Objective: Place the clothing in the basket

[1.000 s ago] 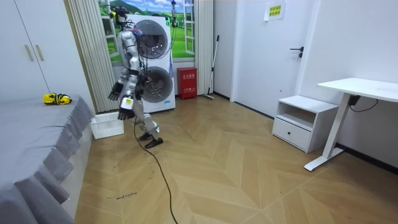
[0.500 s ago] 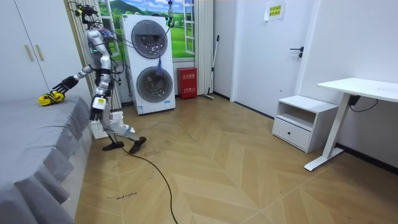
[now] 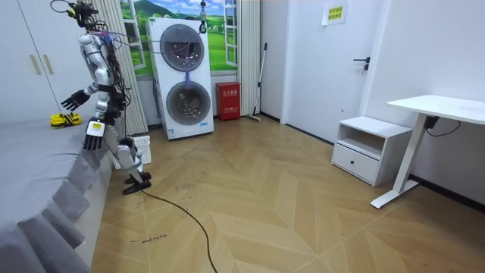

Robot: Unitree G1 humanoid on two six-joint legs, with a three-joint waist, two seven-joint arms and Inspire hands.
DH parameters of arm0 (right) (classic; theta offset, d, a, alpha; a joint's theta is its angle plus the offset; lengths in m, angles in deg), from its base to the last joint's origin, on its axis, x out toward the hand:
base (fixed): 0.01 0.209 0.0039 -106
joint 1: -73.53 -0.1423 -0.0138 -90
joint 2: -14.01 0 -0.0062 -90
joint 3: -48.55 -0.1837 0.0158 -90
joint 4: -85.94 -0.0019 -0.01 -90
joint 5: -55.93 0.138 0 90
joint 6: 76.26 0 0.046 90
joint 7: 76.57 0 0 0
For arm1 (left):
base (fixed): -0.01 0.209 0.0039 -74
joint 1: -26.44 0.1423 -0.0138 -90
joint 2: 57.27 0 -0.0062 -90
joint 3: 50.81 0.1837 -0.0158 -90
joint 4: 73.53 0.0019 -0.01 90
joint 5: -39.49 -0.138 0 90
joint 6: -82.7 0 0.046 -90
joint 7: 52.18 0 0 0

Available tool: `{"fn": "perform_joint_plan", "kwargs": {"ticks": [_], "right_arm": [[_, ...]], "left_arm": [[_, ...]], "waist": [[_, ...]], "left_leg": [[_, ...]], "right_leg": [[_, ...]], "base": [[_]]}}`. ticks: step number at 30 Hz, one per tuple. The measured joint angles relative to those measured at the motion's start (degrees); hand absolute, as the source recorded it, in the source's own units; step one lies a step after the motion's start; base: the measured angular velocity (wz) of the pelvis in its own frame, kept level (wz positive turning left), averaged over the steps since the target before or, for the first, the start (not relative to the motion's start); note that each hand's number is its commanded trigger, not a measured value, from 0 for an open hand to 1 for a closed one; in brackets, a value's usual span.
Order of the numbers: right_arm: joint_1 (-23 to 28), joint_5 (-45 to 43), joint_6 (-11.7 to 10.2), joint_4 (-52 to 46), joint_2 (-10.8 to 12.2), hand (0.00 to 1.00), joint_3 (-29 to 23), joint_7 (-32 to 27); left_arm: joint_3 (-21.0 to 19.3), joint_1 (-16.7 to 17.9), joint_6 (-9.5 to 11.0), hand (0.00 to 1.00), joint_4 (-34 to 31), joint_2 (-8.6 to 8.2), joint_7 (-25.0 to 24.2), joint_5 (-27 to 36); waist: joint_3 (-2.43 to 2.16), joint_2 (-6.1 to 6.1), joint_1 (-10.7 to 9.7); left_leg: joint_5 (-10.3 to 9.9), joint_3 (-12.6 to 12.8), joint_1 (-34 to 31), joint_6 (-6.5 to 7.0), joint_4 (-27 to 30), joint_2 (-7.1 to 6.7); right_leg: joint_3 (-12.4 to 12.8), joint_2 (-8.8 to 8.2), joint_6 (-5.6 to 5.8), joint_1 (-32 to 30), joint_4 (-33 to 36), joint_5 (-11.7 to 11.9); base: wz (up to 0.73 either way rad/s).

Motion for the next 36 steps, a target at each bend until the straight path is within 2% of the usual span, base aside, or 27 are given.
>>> {"fn": "perform_joint_plan", "kwargs": {"ticks": [3,4,5,7,10,13,17,19,22,23,24,25,27,29,31,36], "right_arm": [[-1.38,-2.46,-0.01,3.17,0.48,0.00,1.74,0.94],[-1.41,-3.55,0.11,4.01,0.47,0.00,2.53,0.92],[-1.52,-3.98,0.11,5.16,0.45,0.00,3.07,0.91],[-2.60,-5.86,0.14,8.84,0.61,0.00,3.43,0.93],[-3.12,-6.80,0.49,13.08,0.66,0.00,4.39,0.85],[-3.54,-6.89,-0.64,15.57,0.77,0.00,4.48,0.99],[-4.46,-6.88,-1.77,19.36,0.75,0.00,4.85,0.83],[-4.66,-6.97,-1.91,20.03,0.75,0.00,4.84,0.76],[-5.32,-7.58,-3.25,22.43,0.77,0.00,4.79,0.70],[-5.52,-8.31,-3.76,23.22,0.77,0.52,4.74,0.52],[-5.67,-8.34,-3.92,23.60,0.78,0.84,4.62,0.48],[-5.97,-8.33,-4.00,24.13,0.81,1.00,4.21,0.47],[-6.62,-8.39,-4.21,25.50,0.91,1.00,3.39,0.27],[-8.07,-8.14,-4.48,28.25,0.94,1.00,0.86,-1.00],[-9.57,-7.69,-4.46,30.72,0.53,1.00,-1.44,-1.81],[-11.72,-6.84,-4.07,35.09,-0.67,1.00,-2.00,-4.69]], "left_arm": [[0.11,-1.95,-0.60,0.00,2.81,0.00,-0.36,0.06],[0.34,-1.93,-0.91,0.00,2.85,0.01,-0.36,0.16],[0.60,-2.02,-1.01,0.00,2.78,0.01,-0.35,0.27],[0.84,-2.98,-1.22,0.00,3.71,0.02,-0.36,0.25],[1.90,-4.21,-1.93,0.00,4.11,0.10,-0.50,0.20],[2.28,-4.29,-2.02,0.00,4.24,0.29,-0.57,0.18],[2.30,-4.29,-2.20,0.00,4.23,0.31,-0.30,0.25],[2.27,-4.29,-2.38,0.00,4.19,0.33,-0.05,0.20],[2.21,-4.29,-2.65,0.00,4.01,0.34,0.10,0.04],[2.21,-4.29,-2.73,0.00,3.86,0.35,0.09,0.01],[2.21,-4.29,-2.74,0.00,3.84,0.36,0.09,0.03],[2.21,-4.31,-2.80,0.00,3.85,0.35,0.09,0.03],[2.18,-4.31,-2.92,0.00,3.90,0.35,0.09,0.04],[2.17,-4.36,-2.93,0.00,4.00,0.34,0.09,0.16],[2.10,-4.36,-2.93,0.00,4.07,0.31,0.09,0.16],[2.10,-4.56,-2.94,0.00,3.69,0.64,-0.21,0.15]], "waist": [[0.26,0.21,0.32],[0.32,0.36,0.32],[0.35,0.47,0.32],[0.49,0.64,0.42],[0.58,0.92,1.23],[0.56,0.89,1.41],[0.47,0.71,1.39],[0.51,0.56,1.32],[0.54,0.48,1.27],[0.56,0.45,1.26],[0.56,0.45,1.18],[0.58,0.43,1.10],[0.61,0.35,1.02],[0.62,0.41,0.34],[0.62,0.42,-0.02],[0.52,0.69,0.22]], "left_leg": [[0.07,-0.01,-0.50,0.10,-0.34,-0.04],[0.07,-0.13,-0.61,0.12,-0.37,-0.08],[0.10,-0.23,-0.90,0.18,-0.45,-0.06],[0.10,-0.46,-1.53,0.27,-0.42,-0.12],[0.05,-0.81,-2.42,0.48,-0.43,-0.48],[-0.10,-0.93,-2.67,0.72,-0.48,-0.71],[-0.10,-1.01,-2.36,0.72,-0.94,-1.01],[-0.12,-1.01,-2.39,0.76,-1.05,-1.09],[-0.18,-1.18,-2.52,0.85,-1.05,-1.14],[-0.32,-1.41,-2.58,1.09,-1.03,-1.17],[-0.39,-1.57,-2.63,1.21,-1.03,-1.18],[-0.50,-1.74,-2.73,1.39,-1.02,-1.20],[-0.36,-1.98,-2.89,1.64,-0.98,-1.39],[0.05,-3.16,-3.50,2.29,-0.85,-1.96],[0.36,-3.45,-4.15,2.71,-0.75,-2.40],[0.85,-3.47,-6.80,3.48,0.07,-2.99]], "right_leg": [[-0.06,-0.06,0.78,-0.46,0.09,-0.25],[-0.66,-0.21,2.04,-0.83,0.16,-0.69],[-0.99,-0.29,3.84,-1.15,0.16,-1.20],[-1.44,-0.46,4.96,-1.47,-0.03,-1.54],[-2.45,-0.91,4.97,-2.43,0.02,-1.54],[-4.40,-1.34,4.77,-2.83,0.23,-1.39],[-5.77,-1.75,4.40,-2.37,0.23,-1.18],[-5.71,-1.80,4.31,-2.37,0.12,-1.12],[-6.30,-1.83,3.63,-2.39,-0.01,-0.73],[-6.69,-1.85,3.63,-2.39,-0.05,-0.73],[-7.08,-1.86,3.63,-2.38,-0.07,-0.73],[-7.51,-1.90,3.63,-2.38,-0.08,-0.73],[-7.76,-2.08,3.62,-2.36,-0.13,-0.73],[-8.77,-2.59,3.62,-2.36,-0.37,-0.73],[-8.64,-2.89,3.38,-2.50,-1.12,-0.59],[-8.81,-3.38,3.06,-4.37,-1.81,-0.39]], "base": [[0.02],[0.07],[0.07],[0.08],[0.05],[-0.01],[-0.01],[0.00],[0.03],[0.08],[0.11],[0.12],[0.13],[0.26],[0.16],[0.01]]}}
